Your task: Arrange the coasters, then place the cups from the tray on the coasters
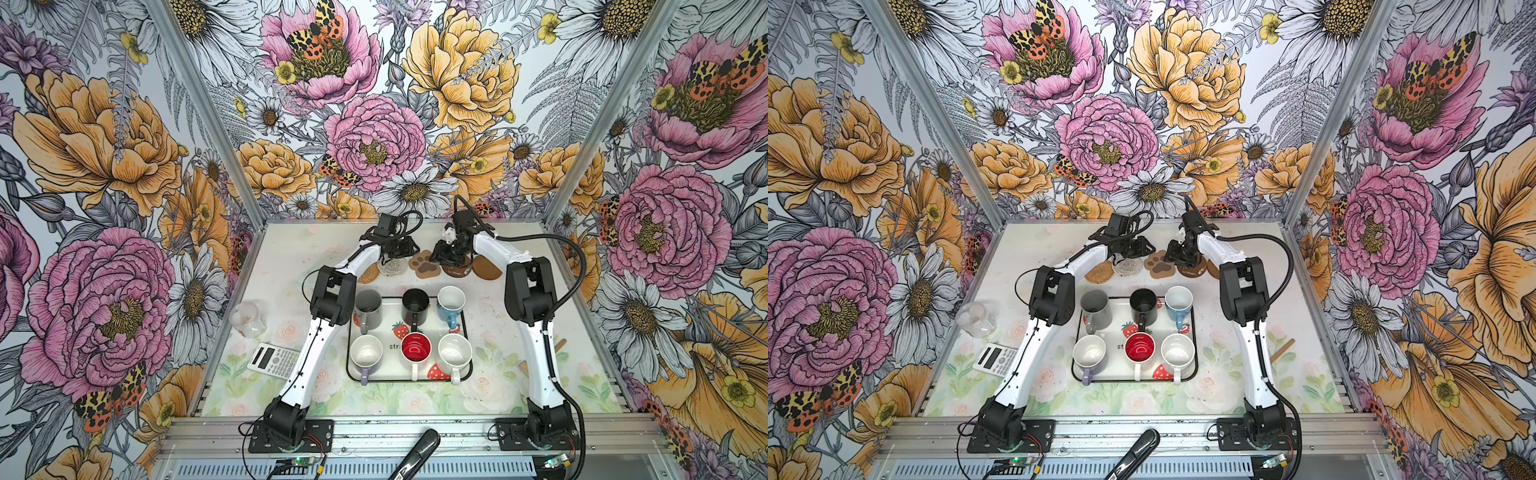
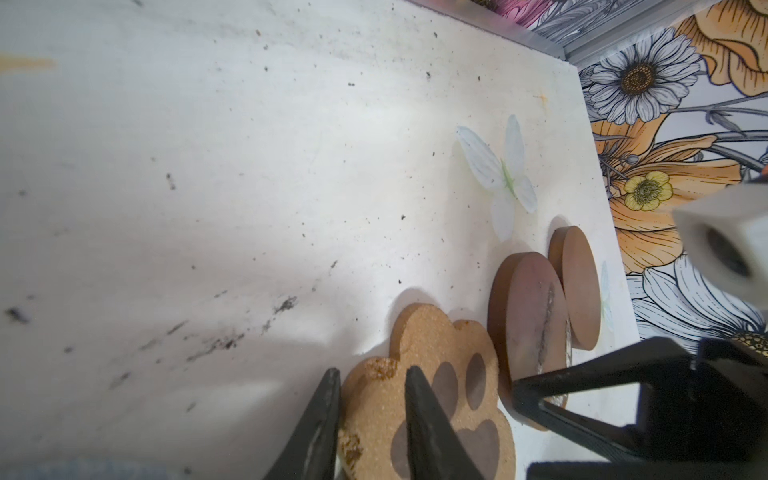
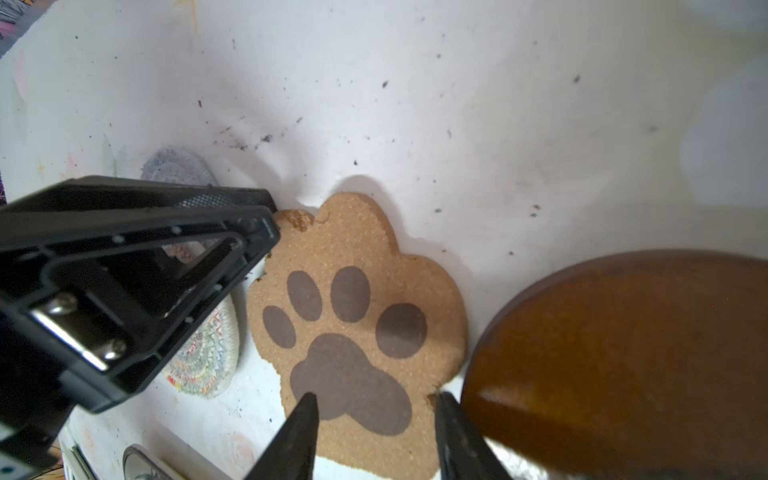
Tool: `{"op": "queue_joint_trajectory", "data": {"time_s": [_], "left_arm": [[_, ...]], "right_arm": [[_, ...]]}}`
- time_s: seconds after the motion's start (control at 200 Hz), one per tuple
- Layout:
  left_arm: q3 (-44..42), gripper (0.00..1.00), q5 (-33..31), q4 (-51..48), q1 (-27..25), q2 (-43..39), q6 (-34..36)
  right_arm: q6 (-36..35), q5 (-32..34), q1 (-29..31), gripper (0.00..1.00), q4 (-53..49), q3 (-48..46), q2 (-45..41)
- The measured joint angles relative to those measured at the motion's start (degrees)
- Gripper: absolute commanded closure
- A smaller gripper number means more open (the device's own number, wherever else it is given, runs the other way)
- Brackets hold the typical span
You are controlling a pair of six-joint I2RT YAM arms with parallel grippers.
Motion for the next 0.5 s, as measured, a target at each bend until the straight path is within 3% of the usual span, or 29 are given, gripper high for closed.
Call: {"op": "queue_joint_trajectory", "data": {"time_s": [0.31,0.5], "left_arm": [[-0.09,0.68,-1.29,-1.75,0.17,-1.29,0.0],[-0.15,0.64,-2.64,-2.67,1.68,-6.29,0.46]], "right_arm": [[-0.17,1.09,0.02,0.49,-0.31,0.0,-1.38],[-0.15,0.96,1.14,0.48,-1.03,1.51,-1.49]]}}
